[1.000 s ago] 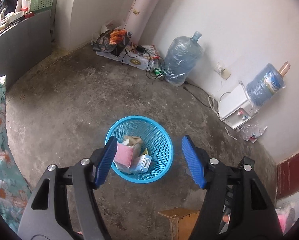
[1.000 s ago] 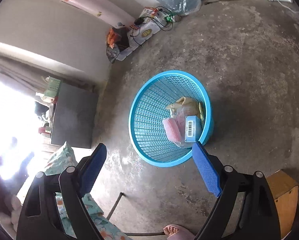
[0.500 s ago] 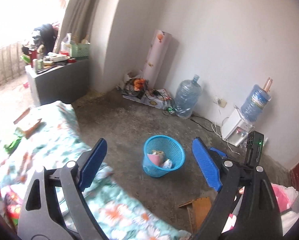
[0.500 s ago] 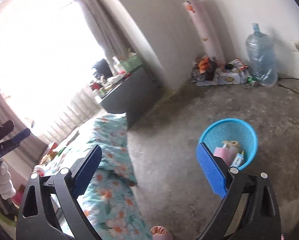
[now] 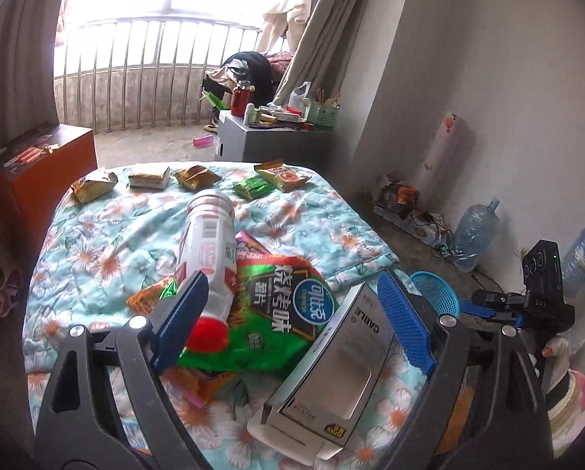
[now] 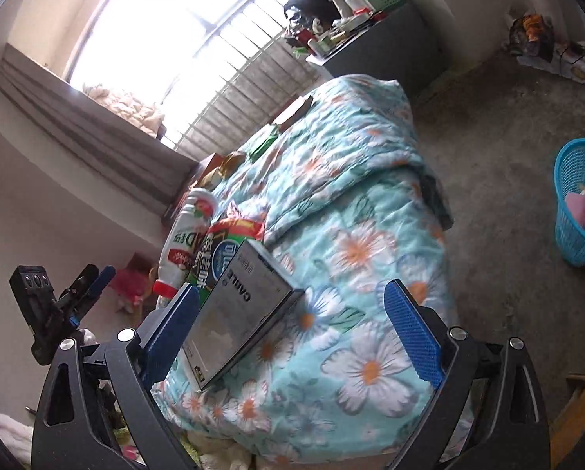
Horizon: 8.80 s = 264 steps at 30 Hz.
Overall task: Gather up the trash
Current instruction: 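Return both tools to the bed toward the CABLE box, then grasp the CABLE box with the left tool and lift it, then grasp the white bottle with the right tool while the left tool holds the CABLE box, then carry the CABLE box and white bottle off the bed toward the blue wastebasket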
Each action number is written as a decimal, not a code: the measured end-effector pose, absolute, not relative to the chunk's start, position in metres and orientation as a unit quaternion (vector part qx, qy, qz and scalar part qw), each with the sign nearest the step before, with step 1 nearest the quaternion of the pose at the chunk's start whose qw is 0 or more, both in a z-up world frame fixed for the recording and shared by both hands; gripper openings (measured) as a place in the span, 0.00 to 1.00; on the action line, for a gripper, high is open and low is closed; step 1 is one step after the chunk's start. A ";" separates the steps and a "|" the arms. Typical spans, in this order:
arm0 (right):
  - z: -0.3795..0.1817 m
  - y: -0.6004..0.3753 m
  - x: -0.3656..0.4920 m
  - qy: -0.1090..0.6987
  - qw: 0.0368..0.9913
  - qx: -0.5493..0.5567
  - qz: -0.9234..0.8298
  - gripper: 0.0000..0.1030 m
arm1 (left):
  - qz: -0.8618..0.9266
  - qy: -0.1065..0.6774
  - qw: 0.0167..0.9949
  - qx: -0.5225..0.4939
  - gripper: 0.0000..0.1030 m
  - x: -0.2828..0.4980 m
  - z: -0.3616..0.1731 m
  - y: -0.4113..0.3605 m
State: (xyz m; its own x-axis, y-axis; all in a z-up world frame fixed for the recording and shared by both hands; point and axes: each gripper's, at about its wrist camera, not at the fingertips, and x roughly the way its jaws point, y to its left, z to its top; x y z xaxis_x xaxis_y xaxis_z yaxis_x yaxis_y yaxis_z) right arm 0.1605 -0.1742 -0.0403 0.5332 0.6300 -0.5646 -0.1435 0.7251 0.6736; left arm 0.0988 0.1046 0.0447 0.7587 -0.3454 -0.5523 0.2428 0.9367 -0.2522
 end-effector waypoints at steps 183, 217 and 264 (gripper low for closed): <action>-0.083 -0.054 0.210 0.559 0.758 0.271 0.196 0.75 | 0.045 0.516 0.849 -0.102 0.82 0.059 -0.092 0.202; -0.081 -0.036 0.184 0.536 0.791 0.237 0.176 0.69 | 0.064 0.503 0.857 -0.090 0.80 0.051 -0.092 0.199; -0.050 -0.071 0.171 0.493 0.788 0.293 0.222 0.63 | 0.102 0.427 0.898 -0.037 0.78 0.021 -0.036 0.185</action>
